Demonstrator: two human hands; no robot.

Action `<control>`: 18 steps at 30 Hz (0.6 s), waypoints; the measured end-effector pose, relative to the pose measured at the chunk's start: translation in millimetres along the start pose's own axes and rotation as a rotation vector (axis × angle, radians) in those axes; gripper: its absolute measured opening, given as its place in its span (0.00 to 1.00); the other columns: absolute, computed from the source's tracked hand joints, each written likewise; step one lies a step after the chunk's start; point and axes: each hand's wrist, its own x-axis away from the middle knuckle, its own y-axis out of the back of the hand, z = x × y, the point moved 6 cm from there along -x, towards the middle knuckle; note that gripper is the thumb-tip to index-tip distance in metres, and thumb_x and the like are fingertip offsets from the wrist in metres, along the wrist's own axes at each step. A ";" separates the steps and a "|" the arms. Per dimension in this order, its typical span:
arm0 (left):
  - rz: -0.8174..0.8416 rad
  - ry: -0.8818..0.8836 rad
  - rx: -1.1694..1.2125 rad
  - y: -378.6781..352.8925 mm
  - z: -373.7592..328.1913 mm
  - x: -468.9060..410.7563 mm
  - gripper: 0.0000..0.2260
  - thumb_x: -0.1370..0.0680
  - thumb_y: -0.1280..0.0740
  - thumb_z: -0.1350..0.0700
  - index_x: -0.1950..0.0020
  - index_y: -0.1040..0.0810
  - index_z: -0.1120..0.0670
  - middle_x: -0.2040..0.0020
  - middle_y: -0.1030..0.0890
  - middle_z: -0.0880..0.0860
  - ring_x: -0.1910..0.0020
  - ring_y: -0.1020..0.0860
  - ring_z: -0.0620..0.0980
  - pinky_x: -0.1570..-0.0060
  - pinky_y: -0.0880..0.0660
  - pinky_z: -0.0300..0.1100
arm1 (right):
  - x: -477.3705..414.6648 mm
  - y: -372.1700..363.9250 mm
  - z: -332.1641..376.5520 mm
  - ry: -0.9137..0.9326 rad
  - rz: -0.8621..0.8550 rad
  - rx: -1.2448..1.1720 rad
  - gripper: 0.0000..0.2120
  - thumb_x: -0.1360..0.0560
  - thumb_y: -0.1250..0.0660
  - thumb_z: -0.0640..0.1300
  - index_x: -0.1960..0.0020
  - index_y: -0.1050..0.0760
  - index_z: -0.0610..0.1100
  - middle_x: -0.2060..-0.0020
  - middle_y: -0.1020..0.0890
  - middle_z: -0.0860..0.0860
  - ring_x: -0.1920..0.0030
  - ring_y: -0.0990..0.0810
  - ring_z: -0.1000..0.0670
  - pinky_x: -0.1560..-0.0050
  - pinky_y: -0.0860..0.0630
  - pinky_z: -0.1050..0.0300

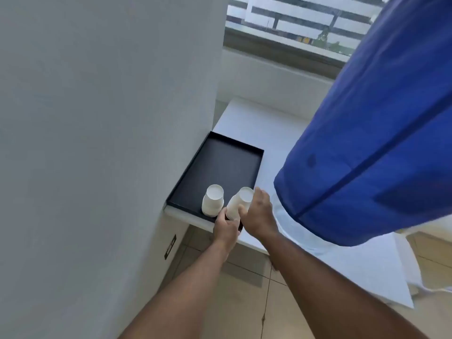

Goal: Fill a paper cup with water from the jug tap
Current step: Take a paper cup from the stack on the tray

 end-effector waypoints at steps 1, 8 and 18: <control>0.010 0.012 0.020 -2.7 0.9 -5.7 0.22 0.17 0.33 0.58 0.23 0.27 0.47 0.39 0.16 0.63 0.54 0.22 0.53 0.61 0.22 0.38 | -7.9 -1.3 0.0 -0.005 -0.002 0.020 0.37 0.17 0.35 0.48 0.16 0.49 0.40 0.18 0.42 0.41 0.20 0.38 0.38 0.23 0.34 0.44; 0.057 0.020 -0.077 -11.4 7.0 -28.3 0.40 0.19 0.34 0.58 0.13 0.49 0.37 0.35 0.17 0.59 0.60 0.19 0.54 0.71 0.21 0.39 | -39.1 -8.9 -5.1 -0.051 0.091 0.103 0.37 0.19 0.34 0.53 0.16 0.48 0.49 0.25 0.33 0.43 0.29 0.26 0.39 0.36 0.22 0.42; -0.057 -0.177 -0.168 -7.2 8.9 -52.1 0.26 0.26 0.30 0.56 0.37 0.26 0.29 0.65 0.18 0.49 0.69 0.20 0.49 0.83 0.22 0.56 | -56.4 -23.7 -5.9 0.032 0.082 0.095 0.24 0.18 0.35 0.50 0.23 0.35 0.50 0.35 0.24 0.42 0.46 0.27 0.45 0.49 0.28 0.51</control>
